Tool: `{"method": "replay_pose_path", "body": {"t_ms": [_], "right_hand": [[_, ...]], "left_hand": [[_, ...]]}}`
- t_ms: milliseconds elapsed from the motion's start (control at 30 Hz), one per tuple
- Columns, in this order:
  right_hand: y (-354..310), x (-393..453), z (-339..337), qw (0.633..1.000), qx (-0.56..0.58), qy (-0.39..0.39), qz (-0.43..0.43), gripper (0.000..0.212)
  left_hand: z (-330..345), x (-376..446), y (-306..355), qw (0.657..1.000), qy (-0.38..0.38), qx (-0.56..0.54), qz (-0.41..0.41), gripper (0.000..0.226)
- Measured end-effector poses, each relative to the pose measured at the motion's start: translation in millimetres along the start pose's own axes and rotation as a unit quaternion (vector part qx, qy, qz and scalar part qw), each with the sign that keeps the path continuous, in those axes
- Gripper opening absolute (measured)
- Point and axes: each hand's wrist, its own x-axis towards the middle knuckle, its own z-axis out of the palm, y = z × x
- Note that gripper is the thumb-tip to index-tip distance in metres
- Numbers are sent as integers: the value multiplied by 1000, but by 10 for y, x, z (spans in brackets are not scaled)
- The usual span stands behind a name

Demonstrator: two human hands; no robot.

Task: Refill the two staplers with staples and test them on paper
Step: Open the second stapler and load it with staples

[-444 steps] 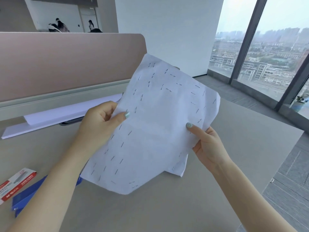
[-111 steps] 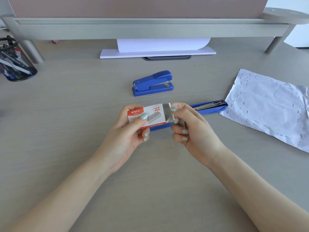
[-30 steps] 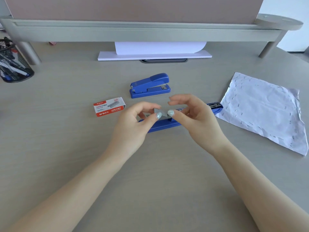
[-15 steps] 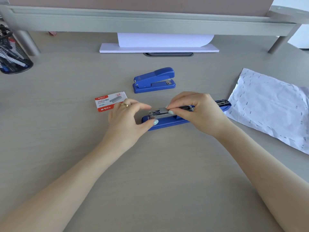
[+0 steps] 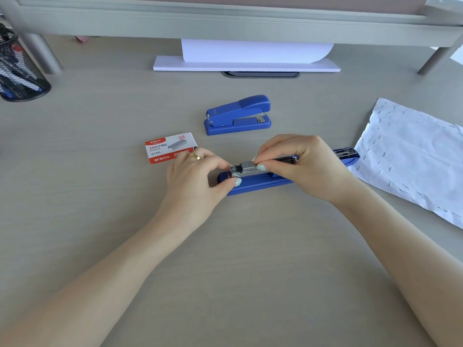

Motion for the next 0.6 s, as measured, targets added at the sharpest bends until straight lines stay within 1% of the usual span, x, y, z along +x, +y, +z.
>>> {"method": "replay_pose_path", "body": {"t_ms": [200, 400, 467, 533, 600], "right_hand": [[-3, 24, 37, 999, -28, -12, -10, 13], [17, 13, 105, 996, -63, -27, -50, 15], [28, -12, 128, 992, -99, -28, -74, 20], [44, -53, 149, 980, -169, -29, -99, 26], [33, -97, 152, 973, -211, -31, -91, 31]], "left_hand": [[10, 4, -15, 1000, 5, -4, 7, 16], [18, 12, -18, 1000, 6, -9, 11, 16], [19, 0, -20, 1000, 14, -6, 20, 20], [11, -20, -19, 999, 28, -6, 46, 30], [-3, -38, -5, 996, 40, -3, 77, 34]]}}
